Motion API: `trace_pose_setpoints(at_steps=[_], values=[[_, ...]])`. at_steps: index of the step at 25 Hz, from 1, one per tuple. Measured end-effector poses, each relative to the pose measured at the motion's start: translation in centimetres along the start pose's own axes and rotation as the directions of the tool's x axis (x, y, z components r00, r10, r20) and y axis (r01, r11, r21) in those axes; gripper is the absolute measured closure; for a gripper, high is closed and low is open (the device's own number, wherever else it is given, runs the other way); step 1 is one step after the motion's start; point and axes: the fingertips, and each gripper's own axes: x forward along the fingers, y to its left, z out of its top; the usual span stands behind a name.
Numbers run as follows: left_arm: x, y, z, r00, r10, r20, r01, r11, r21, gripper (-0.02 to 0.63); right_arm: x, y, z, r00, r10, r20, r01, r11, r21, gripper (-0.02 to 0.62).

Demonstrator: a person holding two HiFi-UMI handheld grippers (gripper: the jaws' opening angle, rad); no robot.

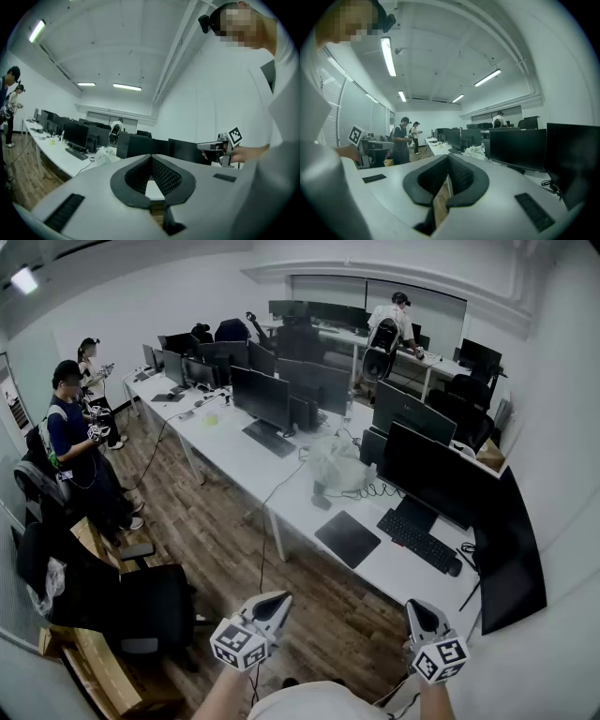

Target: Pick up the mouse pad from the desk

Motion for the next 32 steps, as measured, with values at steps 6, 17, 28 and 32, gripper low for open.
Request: trace_pose_setpoints(at_steps=[6,17,28,32], values=[[-0.1,-0.1,0.1,1.0,0.002,-0.002,-0.002,1.0,-0.003,0.589,0.0,0.3,0.4,1.0,0.013,0.012,-0.013,1.0,0.002,0.583],[-0.5,-0.5,-0.6,1.0,0.007,-0.014,-0.007,1.0,-0.006,0.589,-0.4,0.8,0.3,1.0,0.016,0.002,-0.016,1.0,-0.004,0.584],[0.0,-1.7,-1.1,1.0,0.009,-0.025,-0.009,1.0,-0.014,0.589,-0.8,-0.1,0.3,1.0,0.001,0.012,0.0,1.0,-0.014,0.581],[0.1,-2.1,-1.3,0.999,0.02,-0.027,-0.021,1.0,-0.019,0.589,-0.6,-0.5,0.1,1.0,0.017,0.001,-0.017,1.0,-0.017,0.54]])
